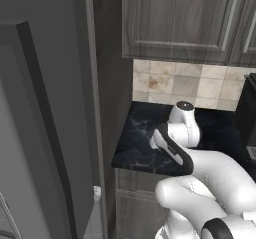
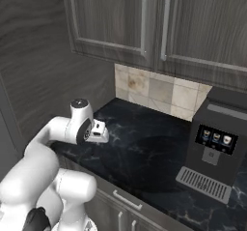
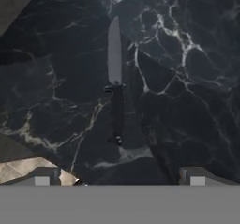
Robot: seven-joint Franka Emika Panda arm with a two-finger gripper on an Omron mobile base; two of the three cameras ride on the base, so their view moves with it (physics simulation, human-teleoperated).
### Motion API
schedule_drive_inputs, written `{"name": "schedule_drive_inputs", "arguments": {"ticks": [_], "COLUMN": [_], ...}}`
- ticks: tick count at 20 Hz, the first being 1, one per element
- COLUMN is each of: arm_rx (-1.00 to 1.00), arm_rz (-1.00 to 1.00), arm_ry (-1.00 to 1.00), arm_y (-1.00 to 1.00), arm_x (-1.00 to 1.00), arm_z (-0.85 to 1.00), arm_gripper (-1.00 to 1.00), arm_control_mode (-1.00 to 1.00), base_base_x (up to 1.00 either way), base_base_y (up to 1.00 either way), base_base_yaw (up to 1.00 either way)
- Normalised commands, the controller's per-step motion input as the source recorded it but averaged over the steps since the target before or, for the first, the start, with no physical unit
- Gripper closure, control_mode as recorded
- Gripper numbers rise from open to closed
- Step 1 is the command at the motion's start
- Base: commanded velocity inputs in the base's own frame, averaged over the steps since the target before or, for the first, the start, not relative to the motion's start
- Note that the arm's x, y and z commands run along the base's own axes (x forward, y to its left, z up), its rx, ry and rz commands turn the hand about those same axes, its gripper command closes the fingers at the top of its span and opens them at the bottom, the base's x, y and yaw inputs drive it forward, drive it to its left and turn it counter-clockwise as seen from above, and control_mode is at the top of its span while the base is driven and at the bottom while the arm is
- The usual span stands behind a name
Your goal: Retrieve the butter from the fridge and place it on a plate on the dining table. Then retrieve the butter knife by the fridge and place it near the plate.
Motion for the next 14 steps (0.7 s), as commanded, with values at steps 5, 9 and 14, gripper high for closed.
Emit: {"name": "schedule_drive_inputs", "arguments": {"ticks": [5, 9, 14], "arm_rx": [0.0, 0.0, 0.0], "arm_rz": [0.0, 0.0, 0.0], "arm_ry": [0.06, 0.04, 0.0], "arm_y": [0.13, 0.06, 0.0], "arm_x": [0.38, 0.28, 0.2], "arm_z": [-0.2, -0.31, -0.33], "arm_gripper": [-1.0, -1.0, -1.0], "arm_control_mode": [-1.0, -1.0, -1.0], "base_base_x": [0.0, 0.0, 0.0], "base_base_y": [0.0, 0.0, 0.0], "base_base_yaw": [0.0, 0.0, 0.0]}}
